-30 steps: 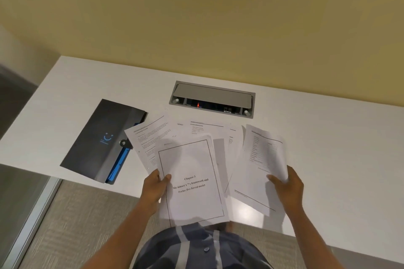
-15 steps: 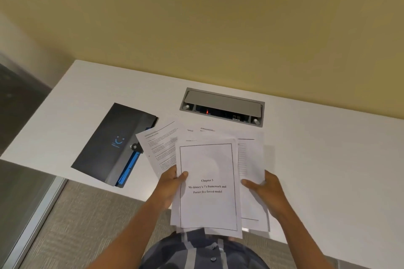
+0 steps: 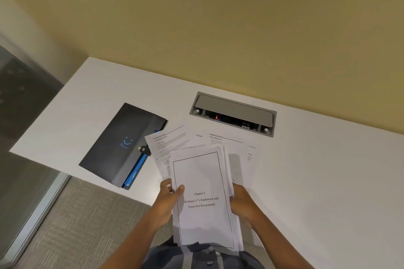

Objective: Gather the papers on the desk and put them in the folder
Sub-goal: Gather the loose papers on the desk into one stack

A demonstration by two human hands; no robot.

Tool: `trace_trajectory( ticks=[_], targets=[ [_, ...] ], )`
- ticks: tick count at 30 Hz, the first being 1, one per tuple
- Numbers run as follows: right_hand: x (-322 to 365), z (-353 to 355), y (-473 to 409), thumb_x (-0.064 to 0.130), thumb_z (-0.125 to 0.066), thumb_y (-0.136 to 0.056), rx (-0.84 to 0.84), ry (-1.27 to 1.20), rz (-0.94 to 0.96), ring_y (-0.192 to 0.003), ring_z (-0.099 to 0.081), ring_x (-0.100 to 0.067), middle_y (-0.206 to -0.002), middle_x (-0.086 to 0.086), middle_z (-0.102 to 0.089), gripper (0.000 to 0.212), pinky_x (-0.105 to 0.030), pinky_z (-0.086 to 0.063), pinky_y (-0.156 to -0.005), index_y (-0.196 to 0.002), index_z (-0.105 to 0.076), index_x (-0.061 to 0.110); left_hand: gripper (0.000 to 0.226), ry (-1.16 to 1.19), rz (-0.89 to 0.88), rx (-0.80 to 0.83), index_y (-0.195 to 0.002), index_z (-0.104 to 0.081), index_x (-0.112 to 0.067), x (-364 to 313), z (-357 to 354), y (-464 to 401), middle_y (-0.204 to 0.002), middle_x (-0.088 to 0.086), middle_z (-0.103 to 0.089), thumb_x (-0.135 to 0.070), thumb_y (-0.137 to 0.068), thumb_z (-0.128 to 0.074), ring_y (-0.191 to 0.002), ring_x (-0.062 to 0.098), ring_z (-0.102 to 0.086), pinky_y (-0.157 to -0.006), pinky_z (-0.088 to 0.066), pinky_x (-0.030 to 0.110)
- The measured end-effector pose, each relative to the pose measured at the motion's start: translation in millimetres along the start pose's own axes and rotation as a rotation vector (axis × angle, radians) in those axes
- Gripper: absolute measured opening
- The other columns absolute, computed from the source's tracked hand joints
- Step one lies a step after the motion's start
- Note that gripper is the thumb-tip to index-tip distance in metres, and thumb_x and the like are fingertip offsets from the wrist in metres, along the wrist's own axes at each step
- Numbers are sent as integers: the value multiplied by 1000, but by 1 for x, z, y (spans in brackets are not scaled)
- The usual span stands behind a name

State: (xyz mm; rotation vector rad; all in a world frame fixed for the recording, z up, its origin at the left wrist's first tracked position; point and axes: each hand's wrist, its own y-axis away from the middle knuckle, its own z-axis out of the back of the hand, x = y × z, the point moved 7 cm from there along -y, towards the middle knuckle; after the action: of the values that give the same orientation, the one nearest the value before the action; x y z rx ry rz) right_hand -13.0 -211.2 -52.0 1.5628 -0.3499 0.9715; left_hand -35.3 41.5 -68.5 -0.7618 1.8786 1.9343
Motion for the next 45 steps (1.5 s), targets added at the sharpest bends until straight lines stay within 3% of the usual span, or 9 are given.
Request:
trace_trajectory(
  ticks=[5, 9, 13, 15, 18, 23, 35, 41, 45],
  targets=[
    [7, -13, -11, 26, -85, -83, 64, -35, -39, -117, -72, -18, -125, 10, -77, 56, -46, -59, -104, -136, -67, 36, 38, -102, 16, 9, -132, -59, -26, 3, 8, -5, -123, -2, -74, -37, -97, -69, -122, 21, -65, -113, -46, 50],
    [20, -10, -20, 48, -77, -88, 101, -33, -86, -118, -72, -15, -122, 13, -78, 43, -38, -57, -104, -130, -71, 38, 46, -76, -34, -19, -123, -69, -29, -2, 19, -5, -109, -10, -83, -45, -81, -80, -112, 18, -73, -106, -52, 46],
    [48, 45, -37, 59, -52, -100, -311, 146, -51, -102, -74, -25, -102, 1, -78, 45, -34, -58, -85, -103, -77, 21, 63, -16, -47, -93, -128, -67, -26, -1, 36, -3, -117, -2, -81, -47, -71, -84, -116, 26, -73, -105, -56, 54],
    [63, 77, -43, 53, -63, -96, -525, 389, 2, -124, -64, -28, -128, -4, -68, 47, -35, -53, -92, -127, -65, 18, 60, -53, -60, -130, -123, -68, -29, 1, 42, -2, -112, -5, -82, -50, -69, -84, -112, 24, -73, -99, -59, 53],
    [66, 101, -58, 60, -78, -82, -523, 678, -71, -154, -32, -33, -166, -12, -32, 105, -55, -40, -118, -159, -28, 10, 55, -72, -50, -181, -116, -67, -34, 6, 50, 3, -103, -9, -82, -53, -67, -82, -108, 21, -72, -88, -62, 44],
    [46, 103, -75, 75, -70, -79, -368, 948, -230, -162, 12, -34, -174, -8, 21, 137, -68, -12, -126, -164, 18, 13, 45, -50, -24, -219, -129, -64, -23, 18, 61, 5, -122, 5, -76, -34, -88, -79, -120, 33, -68, -108, -51, 64],
    [20, 93, -51, 18, -92, -77, -675, 418, -85, -126, -62, -42, -141, -17, -63, 104, -52, -51, -104, -160, -28, 16, 46, 26, -67, -283, -132, -61, -25, 7, 58, 12, -129, 4, -73, -35, -91, -77, -128, 33, -63, -110, -49, 65],
    [-21, 114, -26, 14, -90, -77, -838, 28, -57, -93, -74, -41, -99, -14, -76, 31, -38, -60, -74, -99, -70, 5, 56, 78, -108, -211, -129, -62, -31, -8, 55, 12, -128, 3, -74, -46, -77, -76, -124, 31, -66, -108, -51, 64],
    [-27, 133, -6, 21, -84, -88, -834, -99, 39, -80, -75, -31, -92, -8, -77, 17, -22, -55, -58, -94, -74, 8, 55, 119, -130, -168, -127, -63, -29, -14, 59, 10, -123, 5, -78, -46, -76, -75, -120, 30, -70, -106, -53, 64]
  ],
)
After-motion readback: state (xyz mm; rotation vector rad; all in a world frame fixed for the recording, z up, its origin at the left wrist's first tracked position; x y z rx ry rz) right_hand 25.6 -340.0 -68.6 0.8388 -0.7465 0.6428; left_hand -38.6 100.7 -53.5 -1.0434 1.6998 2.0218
